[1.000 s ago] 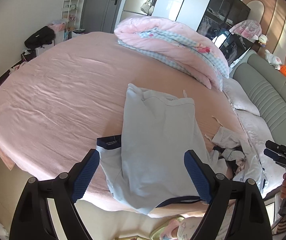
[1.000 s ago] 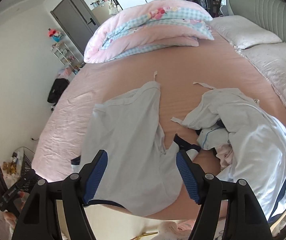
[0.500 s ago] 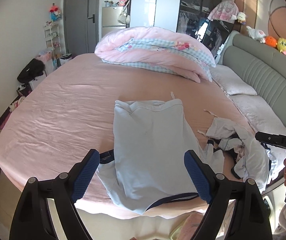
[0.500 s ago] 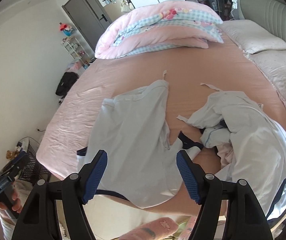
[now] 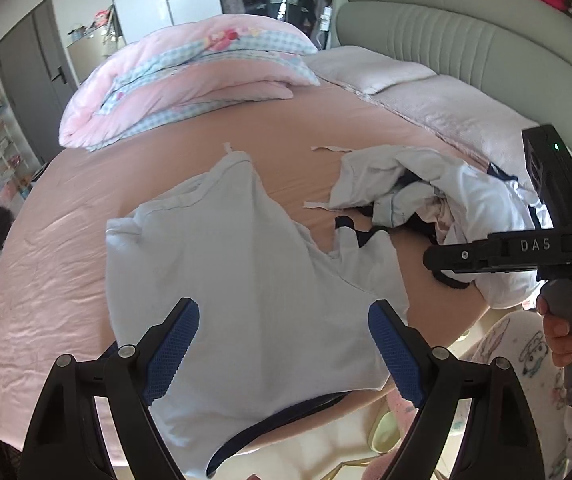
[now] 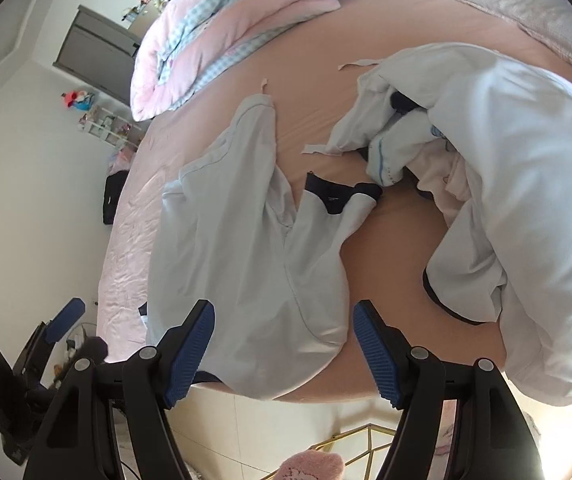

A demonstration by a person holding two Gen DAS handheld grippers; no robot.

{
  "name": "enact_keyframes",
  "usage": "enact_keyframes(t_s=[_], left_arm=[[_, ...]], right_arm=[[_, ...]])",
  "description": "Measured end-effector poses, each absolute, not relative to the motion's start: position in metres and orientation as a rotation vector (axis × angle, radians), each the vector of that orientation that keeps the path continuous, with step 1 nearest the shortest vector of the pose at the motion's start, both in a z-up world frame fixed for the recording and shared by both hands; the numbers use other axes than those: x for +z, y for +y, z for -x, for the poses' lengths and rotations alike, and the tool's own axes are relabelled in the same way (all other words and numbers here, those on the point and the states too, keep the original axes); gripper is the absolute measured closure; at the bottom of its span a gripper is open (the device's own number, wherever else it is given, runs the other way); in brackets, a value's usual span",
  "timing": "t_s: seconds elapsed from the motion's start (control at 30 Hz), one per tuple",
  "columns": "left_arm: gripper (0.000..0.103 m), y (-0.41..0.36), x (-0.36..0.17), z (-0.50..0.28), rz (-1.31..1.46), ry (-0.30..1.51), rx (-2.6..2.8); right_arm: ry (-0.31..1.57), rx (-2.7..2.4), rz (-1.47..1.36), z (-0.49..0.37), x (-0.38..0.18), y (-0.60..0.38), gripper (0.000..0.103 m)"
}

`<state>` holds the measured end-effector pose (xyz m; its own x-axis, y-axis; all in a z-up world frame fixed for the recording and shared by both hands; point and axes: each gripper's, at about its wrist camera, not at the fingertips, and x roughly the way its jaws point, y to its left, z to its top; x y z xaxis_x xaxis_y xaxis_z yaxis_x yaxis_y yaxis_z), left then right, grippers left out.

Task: Fold clothes
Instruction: 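Move the right gripper to the other navy-trimmed sleeve cuff and grasp it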

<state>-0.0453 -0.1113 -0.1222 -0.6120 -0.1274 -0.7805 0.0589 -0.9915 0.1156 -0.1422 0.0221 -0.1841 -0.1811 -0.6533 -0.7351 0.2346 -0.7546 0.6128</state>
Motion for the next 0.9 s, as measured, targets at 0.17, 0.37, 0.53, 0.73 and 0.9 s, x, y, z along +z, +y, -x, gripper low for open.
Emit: enact_keyframes(t_s=[0.17,0.37,0.53,0.73,0.9], left_arm=[[0.016,-0.079,-0.158,0.069,-1.433,-0.254,-2.782],[0.016,-0.065,-0.2,0.091,-1.526,-0.206,-2.771],[0.016,-0.057,-0.217,0.094,-1.546,-0.182,-2.763],[0.016,-0.045,-0.227,0.099,-1.533,-0.237,-2.741],[0.016,-0.037,-0.238,0.102,-1.559,-0.265,-2.686]], right_arm=[[-0.601,-2.003,-1.51,0.158,-0.207,0.026,0.031],[-0.674,-1.967,-1.547,0.175,-0.242,0.022,0.031],[-0.745,-1.912,-1.546,0.183,-0.262,0.018,0.032],[-0.765,-1.884,-1.576,0.191,-0.278,0.016,0.032],[-0.755,-1.885,-1.558,0.197,-0.278,0.011,0.032]])
